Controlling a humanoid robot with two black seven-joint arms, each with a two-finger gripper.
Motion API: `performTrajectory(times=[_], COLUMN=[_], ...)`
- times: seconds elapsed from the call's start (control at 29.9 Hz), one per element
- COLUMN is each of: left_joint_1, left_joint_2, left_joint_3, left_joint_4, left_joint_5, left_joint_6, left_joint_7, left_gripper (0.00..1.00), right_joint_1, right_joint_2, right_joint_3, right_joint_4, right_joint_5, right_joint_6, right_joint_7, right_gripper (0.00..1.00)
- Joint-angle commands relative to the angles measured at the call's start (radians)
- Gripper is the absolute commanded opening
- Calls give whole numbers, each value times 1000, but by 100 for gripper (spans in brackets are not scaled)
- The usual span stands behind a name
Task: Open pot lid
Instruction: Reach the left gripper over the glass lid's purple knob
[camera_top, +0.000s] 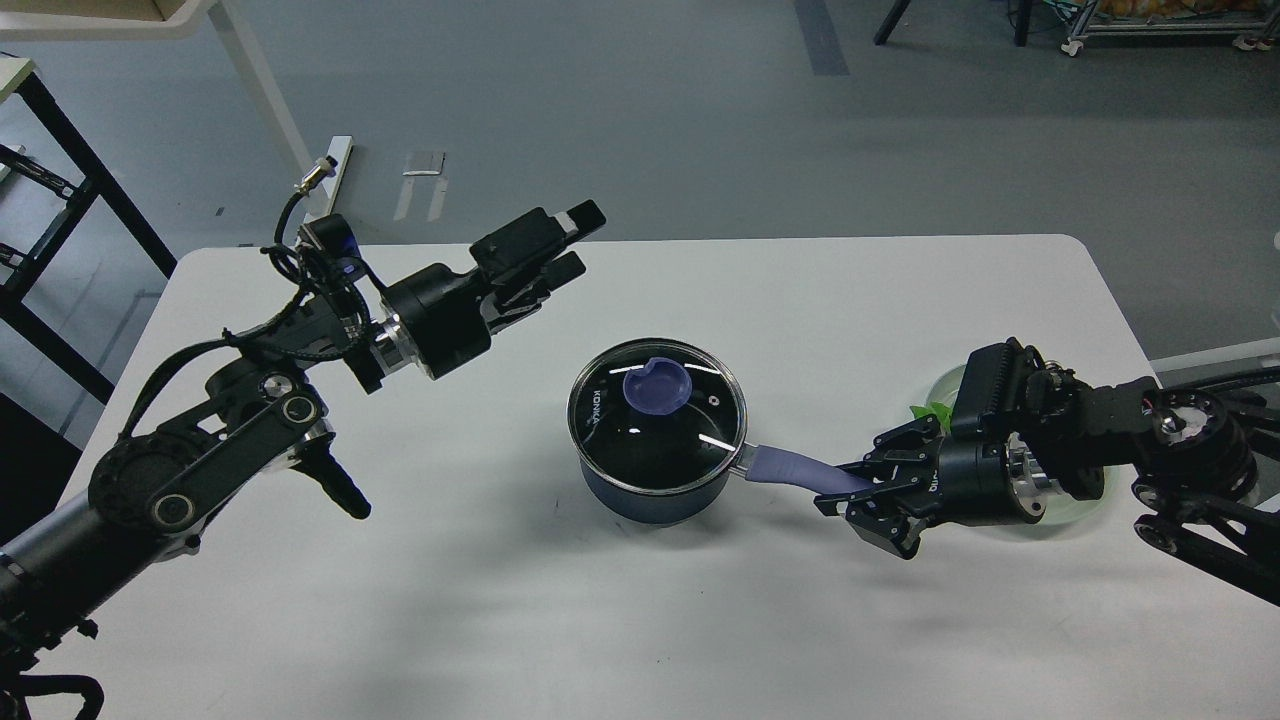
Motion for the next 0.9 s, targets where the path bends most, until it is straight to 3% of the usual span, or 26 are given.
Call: performTrajectory(times=[0.0,0.3,0.87], left_joint_1=[-112,-251,-241], left_joint_2=[3,31,-18], left_joint_3=[124,480,520], left_joint_4=[-3,54,151], left_joint_5=[263,571,691], left_joint_6=[79,377,418], left_joint_7=[-48,-68,-61], left_gripper=[99,99,99], right_joint_1=[0,0,-2], right_joint_2=[-1,-1,1], right_joint_3=[0,-1,-1], right_joint_4=[0,0,0], right_joint_5=[0,2,3], right_joint_6=[0,1,0], right_joint_7=[0,0,0], right_gripper=[20,20,21])
